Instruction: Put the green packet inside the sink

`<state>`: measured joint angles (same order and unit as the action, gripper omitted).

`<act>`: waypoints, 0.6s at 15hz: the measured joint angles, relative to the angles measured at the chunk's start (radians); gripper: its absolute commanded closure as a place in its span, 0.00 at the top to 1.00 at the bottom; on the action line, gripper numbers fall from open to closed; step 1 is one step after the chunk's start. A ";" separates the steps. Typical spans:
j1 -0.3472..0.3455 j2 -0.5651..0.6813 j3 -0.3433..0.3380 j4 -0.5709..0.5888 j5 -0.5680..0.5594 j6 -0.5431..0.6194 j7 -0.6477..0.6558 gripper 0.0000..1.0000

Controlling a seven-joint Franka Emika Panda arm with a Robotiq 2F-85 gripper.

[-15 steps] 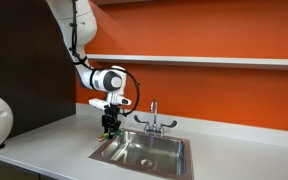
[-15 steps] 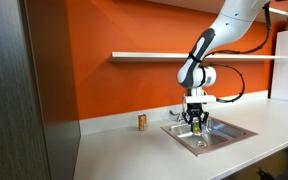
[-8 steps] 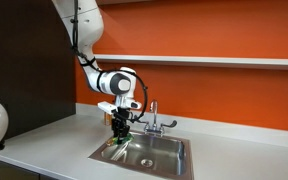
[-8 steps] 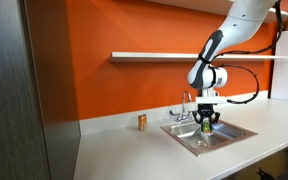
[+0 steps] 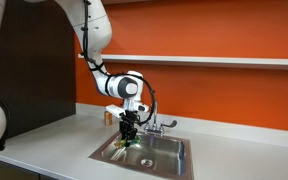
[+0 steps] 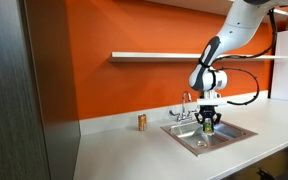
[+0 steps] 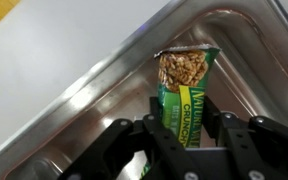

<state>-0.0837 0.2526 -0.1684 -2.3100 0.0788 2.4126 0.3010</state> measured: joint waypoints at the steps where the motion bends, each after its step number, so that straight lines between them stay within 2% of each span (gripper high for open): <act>1: 0.000 0.019 0.000 0.018 0.000 0.000 0.000 0.19; 9: 0.000 0.183 0.003 0.165 0.002 0.000 -0.002 0.19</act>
<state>-0.0837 0.4352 -0.1653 -2.1454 0.0804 2.4125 0.2986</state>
